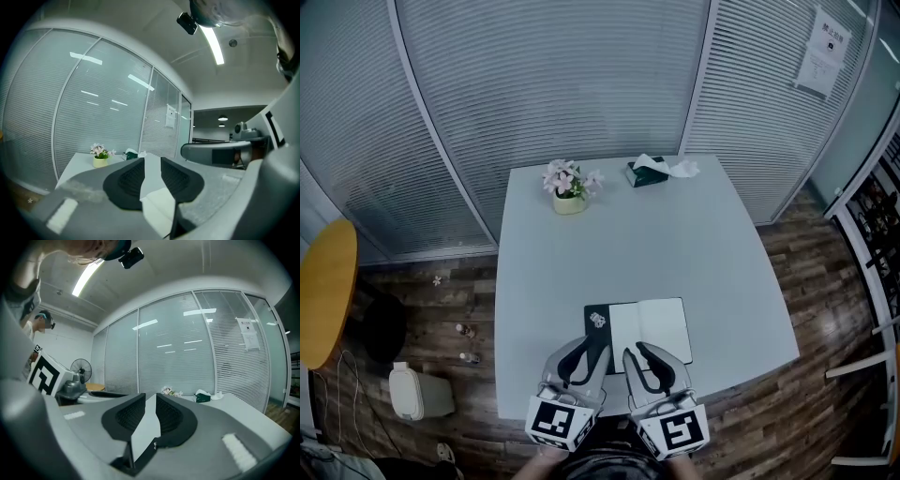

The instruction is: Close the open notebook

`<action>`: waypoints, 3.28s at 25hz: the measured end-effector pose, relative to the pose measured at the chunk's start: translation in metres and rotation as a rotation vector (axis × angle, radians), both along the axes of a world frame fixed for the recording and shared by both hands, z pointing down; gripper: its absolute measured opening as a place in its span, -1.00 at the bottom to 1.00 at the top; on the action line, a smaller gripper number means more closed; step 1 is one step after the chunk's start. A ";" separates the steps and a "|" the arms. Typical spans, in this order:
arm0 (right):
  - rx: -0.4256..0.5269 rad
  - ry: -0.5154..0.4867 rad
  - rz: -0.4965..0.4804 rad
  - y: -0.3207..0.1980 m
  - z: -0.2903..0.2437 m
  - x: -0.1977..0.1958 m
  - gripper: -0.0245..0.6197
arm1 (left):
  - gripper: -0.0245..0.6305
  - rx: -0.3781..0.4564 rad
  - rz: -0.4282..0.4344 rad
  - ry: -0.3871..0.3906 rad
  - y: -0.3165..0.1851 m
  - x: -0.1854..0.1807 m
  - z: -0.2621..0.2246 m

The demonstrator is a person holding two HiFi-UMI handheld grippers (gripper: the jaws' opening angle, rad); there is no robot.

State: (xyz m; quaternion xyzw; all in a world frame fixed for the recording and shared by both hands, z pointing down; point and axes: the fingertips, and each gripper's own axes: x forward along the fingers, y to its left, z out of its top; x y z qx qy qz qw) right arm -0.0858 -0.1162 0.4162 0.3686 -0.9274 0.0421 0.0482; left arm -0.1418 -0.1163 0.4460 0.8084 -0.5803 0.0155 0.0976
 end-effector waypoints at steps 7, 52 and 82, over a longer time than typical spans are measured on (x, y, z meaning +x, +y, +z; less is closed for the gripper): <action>-0.012 0.029 0.007 -0.005 0.009 0.001 -0.70 | -0.63 -0.106 -0.020 -0.046 -0.004 -0.011 0.050; -0.112 0.070 0.099 -0.039 0.043 0.068 -0.70 | -0.50 -0.779 -0.148 0.103 0.008 -0.015 0.301; -0.110 0.014 0.054 -0.038 0.033 0.072 -0.70 | -0.50 -0.614 -0.147 0.435 0.002 -0.005 0.217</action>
